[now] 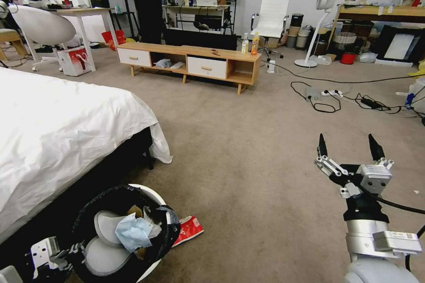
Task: Pick up the trash bin and place the garbage on the floor into it.
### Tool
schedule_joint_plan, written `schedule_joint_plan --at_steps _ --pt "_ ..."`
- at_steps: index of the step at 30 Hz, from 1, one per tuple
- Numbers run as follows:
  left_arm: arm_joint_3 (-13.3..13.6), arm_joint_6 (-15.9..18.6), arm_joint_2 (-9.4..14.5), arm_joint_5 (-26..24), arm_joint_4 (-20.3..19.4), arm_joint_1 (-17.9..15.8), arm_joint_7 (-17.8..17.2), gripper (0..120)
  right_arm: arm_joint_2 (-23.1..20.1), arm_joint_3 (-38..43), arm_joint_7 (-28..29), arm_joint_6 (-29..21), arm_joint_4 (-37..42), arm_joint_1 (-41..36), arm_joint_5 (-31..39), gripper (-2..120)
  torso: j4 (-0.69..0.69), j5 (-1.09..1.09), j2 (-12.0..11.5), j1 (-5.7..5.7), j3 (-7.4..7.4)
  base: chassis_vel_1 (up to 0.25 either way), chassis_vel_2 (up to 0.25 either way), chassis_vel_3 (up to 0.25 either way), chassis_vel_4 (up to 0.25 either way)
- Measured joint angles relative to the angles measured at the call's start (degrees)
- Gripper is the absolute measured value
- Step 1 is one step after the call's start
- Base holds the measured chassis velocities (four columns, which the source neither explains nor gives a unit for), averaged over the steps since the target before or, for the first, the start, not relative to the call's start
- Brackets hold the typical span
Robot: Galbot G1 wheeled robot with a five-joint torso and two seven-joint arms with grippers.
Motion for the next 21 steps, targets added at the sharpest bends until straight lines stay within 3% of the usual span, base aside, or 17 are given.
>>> schedule_joint_plan --at_steps 21 --pt "-0.17 0.0 -1.08 0.74 -0.38 1.14 0.39 1 -0.42 -1.39 -2.21 2.14 -2.35 0.87 1.52 100 0.0 0.0 0.0 0.0 0.0 0.0 0.0 0.0 0.0"
